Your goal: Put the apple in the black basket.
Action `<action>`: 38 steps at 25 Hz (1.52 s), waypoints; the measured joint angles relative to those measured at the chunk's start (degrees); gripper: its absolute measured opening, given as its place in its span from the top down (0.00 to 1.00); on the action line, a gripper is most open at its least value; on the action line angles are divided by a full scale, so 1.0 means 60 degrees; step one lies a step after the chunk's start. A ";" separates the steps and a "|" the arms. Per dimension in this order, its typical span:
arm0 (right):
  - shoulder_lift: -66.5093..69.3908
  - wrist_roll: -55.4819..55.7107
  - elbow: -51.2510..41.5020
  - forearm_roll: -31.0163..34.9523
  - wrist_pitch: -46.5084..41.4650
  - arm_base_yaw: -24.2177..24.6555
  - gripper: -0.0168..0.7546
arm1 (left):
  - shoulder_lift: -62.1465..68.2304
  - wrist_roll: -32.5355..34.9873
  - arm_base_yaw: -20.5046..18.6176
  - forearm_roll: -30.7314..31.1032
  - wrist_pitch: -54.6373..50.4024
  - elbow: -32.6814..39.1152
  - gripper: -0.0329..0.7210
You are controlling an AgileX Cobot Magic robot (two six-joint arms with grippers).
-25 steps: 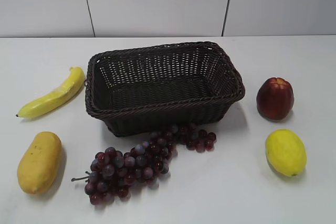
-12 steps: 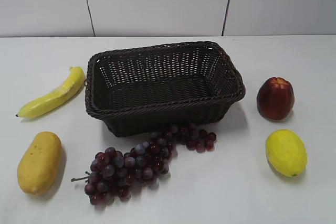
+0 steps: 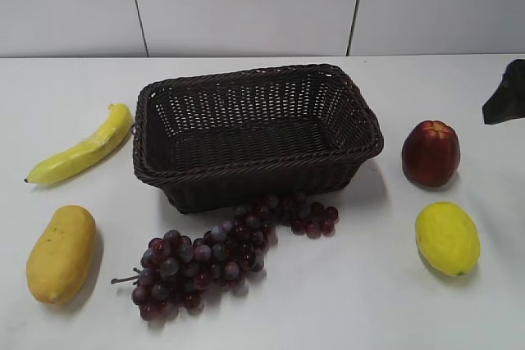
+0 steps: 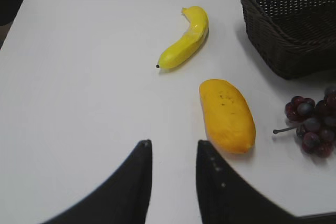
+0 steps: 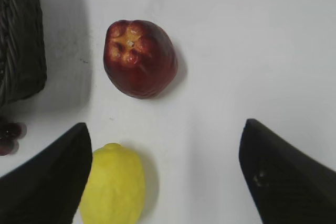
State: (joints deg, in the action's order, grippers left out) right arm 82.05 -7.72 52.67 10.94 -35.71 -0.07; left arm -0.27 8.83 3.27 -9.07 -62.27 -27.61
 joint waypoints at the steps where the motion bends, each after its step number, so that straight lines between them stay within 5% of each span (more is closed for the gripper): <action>1: 0.0413 0.0000 0.0370 0.0029 -0.0270 -0.0036 0.13 | 0.0000 0.0000 0.0000 0.0000 0.0000 0.0000 0.66; 8: 0.2096 -0.0009 0.2188 -0.0235 -0.0923 -0.0924 0.14 | 0.0000 0.0000 0.0000 0.0000 0.0000 0.0000 0.66; 14: 0.2904 0.0773 0.2950 -0.1605 -0.1095 -0.1575 0.15 | 0.0000 0.0000 0.0000 0.0000 0.0000 0.0000 0.66; 38: 0.5084 0.1002 0.3161 -0.1824 -0.0436 -0.1650 0.25 | 0.0000 0.0000 0.0000 0.0000 0.0000 0.0000 0.66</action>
State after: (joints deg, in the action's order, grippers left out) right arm 112.55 -1.71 71.63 0.00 -38.33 -9.97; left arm -0.27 8.83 3.27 -9.07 -62.27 -27.61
